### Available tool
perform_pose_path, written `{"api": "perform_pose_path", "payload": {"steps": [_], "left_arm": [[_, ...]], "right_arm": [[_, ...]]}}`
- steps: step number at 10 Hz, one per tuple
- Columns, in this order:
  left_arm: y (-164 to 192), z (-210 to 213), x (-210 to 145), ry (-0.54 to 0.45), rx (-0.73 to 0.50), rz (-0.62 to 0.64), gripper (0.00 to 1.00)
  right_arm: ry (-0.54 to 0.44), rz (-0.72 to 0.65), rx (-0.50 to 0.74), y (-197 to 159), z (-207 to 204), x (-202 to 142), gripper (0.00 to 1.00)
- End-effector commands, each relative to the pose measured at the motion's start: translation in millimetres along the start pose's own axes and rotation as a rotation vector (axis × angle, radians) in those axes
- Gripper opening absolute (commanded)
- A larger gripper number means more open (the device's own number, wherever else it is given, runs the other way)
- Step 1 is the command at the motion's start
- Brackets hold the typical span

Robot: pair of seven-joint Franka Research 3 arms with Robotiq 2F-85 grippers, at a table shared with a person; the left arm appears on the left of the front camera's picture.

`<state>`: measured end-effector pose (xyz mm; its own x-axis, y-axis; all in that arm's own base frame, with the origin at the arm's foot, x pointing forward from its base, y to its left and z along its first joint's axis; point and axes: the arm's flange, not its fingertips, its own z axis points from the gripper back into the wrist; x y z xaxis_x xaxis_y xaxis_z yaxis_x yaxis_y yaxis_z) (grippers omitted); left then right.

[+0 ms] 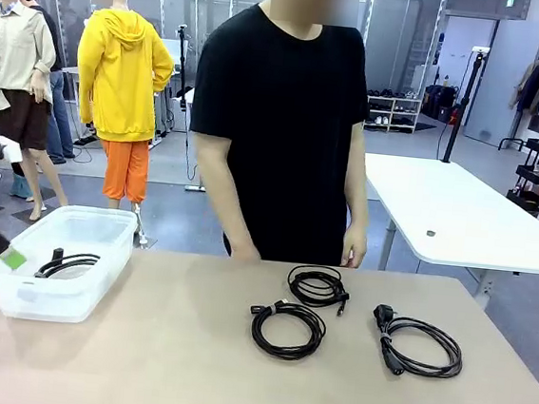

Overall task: Organize and store the cables.
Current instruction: Place the Power Cable into the Organizing box.

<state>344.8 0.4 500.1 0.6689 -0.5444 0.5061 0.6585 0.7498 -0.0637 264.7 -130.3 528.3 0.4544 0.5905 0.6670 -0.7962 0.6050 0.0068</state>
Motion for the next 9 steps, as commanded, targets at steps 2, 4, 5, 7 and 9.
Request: {"api": "perform_pose_path", "payload": {"steps": [2,4,5,7,9], "left_arm": [[-13.3,9.8,-48.5,-0.153,-0.130,-0.229,1.00],[-15.3,11.8,-71.8,-0.210,-0.139,-0.393,1.00],[-13.2,11.6,-69.1,-0.215,-0.158,-0.331,1.00],[12.0,37.4,-33.8,-0.193,-0.111,-0.352,1.00],[12.0,37.4,-33.8,-0.193,-0.111,-0.352,1.00]], "right_arm": [[-0.009,0.013,-0.004,-0.8,1.3,0.5,1.00],[-0.009,0.013,-0.004,-0.8,1.3,0.5,1.00],[-0.009,0.013,-0.004,-0.8,1.3,0.5,1.00],[-0.009,0.013,-0.004,-0.8,1.3,0.5,1.00],[-0.009,0.013,-0.004,-0.8,1.3,0.5,1.00]]}}
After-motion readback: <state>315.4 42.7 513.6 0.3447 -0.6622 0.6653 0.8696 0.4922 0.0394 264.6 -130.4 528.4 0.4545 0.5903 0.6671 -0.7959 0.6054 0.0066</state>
